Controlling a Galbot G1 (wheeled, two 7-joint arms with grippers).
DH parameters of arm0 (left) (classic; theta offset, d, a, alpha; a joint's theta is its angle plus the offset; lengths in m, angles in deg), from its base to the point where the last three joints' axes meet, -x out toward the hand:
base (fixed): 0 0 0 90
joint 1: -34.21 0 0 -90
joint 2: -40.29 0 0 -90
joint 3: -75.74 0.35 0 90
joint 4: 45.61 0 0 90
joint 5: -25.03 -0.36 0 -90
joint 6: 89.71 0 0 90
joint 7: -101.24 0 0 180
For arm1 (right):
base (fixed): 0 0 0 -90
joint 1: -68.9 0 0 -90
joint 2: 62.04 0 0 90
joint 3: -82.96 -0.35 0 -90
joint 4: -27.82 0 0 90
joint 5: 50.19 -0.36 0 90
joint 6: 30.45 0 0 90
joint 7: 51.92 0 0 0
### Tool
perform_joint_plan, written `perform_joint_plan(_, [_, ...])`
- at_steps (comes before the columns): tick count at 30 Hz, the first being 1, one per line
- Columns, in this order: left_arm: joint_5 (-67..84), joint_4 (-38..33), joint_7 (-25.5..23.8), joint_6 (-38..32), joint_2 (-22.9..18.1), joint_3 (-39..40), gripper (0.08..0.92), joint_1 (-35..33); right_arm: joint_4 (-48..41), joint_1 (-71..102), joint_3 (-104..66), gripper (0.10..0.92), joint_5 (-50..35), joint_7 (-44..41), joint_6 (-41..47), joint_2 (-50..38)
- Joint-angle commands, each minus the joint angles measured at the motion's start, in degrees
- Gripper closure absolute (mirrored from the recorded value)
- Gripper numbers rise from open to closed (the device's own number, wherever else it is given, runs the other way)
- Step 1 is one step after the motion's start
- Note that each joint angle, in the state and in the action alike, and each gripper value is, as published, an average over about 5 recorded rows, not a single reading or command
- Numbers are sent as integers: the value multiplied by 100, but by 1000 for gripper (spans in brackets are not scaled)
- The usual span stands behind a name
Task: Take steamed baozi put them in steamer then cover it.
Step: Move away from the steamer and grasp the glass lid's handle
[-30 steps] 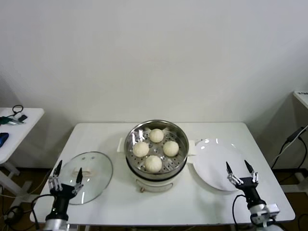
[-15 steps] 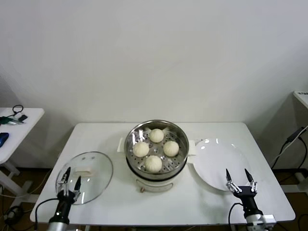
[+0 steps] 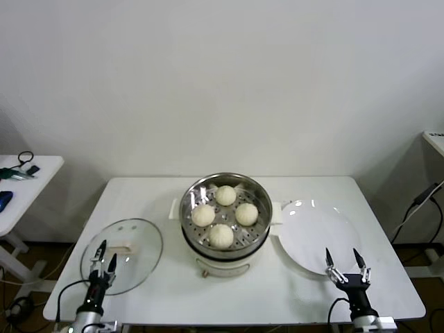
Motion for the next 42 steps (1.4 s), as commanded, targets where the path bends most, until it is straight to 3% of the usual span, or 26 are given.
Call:
perform_joint_plan(1, [-186,492,-22,187,16,15,177,467,5,61,-48,203,23,8,-61,51])
perform_joint_plan(21, [-98,808,-159,450,28,131,189,847,-71,57,4,203,101,10,-214,194])
perform_joint_plan(24, [-81,793,-181,452,29,132,245,844,-75,48,10,203,131,8,-214,201])
perform_joint_plan(42, [-288,1006,-189,197,73,152,761,915,-74,12,-9,203,206,31,-238,280])
